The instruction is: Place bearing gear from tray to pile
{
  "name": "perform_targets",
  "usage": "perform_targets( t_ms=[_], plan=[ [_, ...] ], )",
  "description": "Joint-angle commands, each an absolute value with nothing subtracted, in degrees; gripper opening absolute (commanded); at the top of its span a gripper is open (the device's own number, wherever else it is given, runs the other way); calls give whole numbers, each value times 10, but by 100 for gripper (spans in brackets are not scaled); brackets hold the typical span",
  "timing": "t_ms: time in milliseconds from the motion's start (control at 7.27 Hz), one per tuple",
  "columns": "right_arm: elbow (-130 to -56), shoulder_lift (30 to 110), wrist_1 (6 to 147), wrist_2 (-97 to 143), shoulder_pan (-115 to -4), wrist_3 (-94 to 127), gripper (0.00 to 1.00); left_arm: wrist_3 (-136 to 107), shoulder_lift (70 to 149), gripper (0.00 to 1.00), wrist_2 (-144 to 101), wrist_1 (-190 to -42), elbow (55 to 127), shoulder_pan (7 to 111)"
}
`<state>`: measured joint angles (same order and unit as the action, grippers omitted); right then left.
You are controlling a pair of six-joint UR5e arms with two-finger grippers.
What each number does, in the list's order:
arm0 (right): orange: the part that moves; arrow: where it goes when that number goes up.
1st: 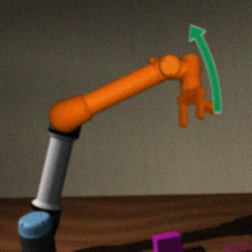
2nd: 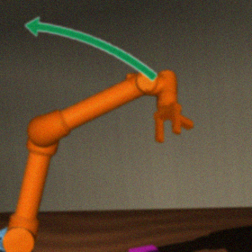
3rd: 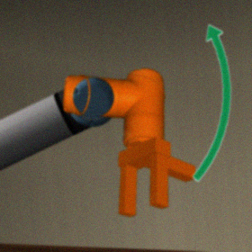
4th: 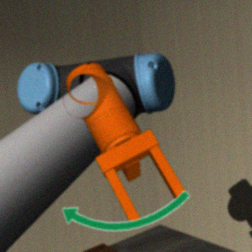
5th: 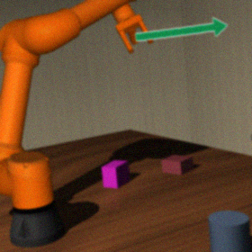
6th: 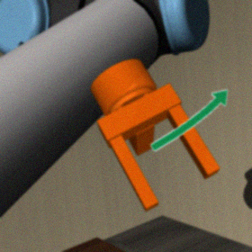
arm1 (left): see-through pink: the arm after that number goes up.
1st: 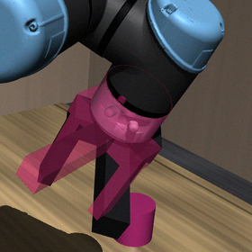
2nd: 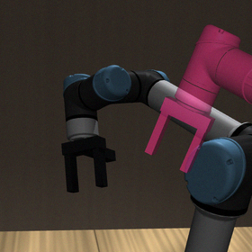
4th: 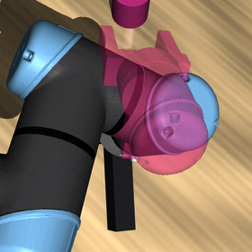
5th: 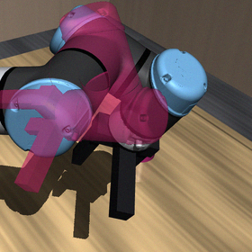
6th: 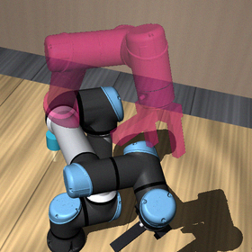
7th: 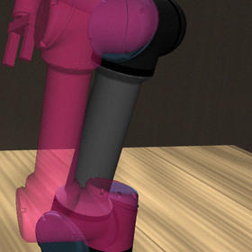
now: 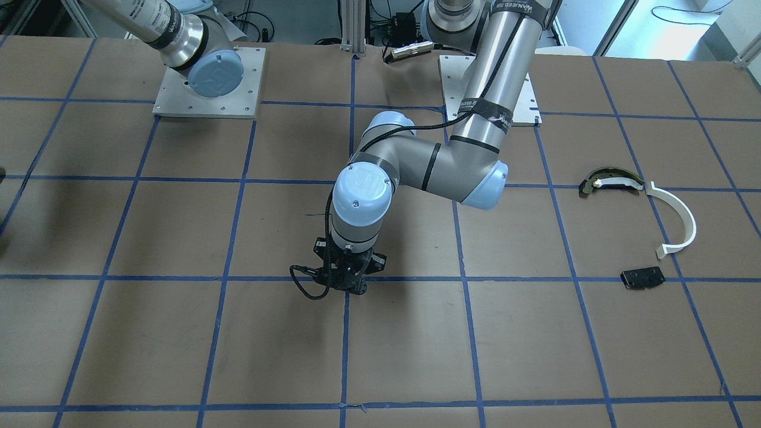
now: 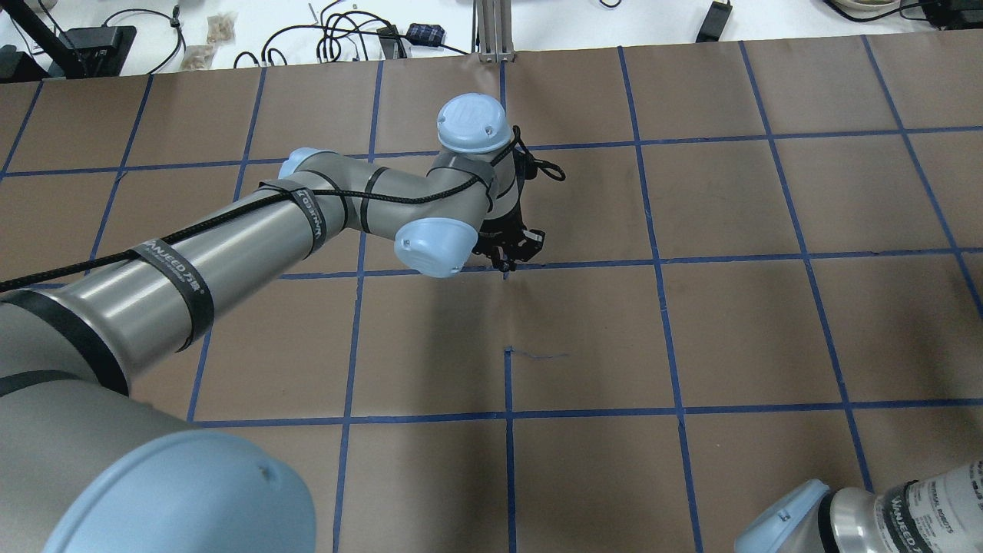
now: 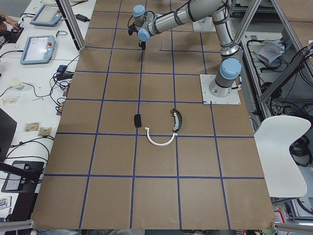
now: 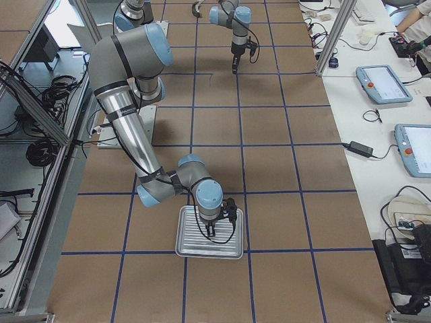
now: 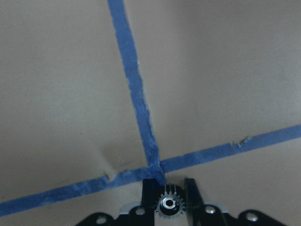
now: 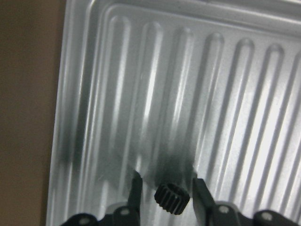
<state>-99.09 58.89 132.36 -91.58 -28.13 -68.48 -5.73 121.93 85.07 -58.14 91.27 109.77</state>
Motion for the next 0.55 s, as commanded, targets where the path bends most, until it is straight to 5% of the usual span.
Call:
perform_targets(
  t_ms=[0, 413],
  plan=[
    [-991, 591, 1319, -924, -281, -688, 0, -27, 1190, 0, 863, -709, 838, 997],
    [-1001, 711, 1178, -919, -310, -672, 0, 140, 1161, 0, 971, -726, 855, 793]
  ],
)
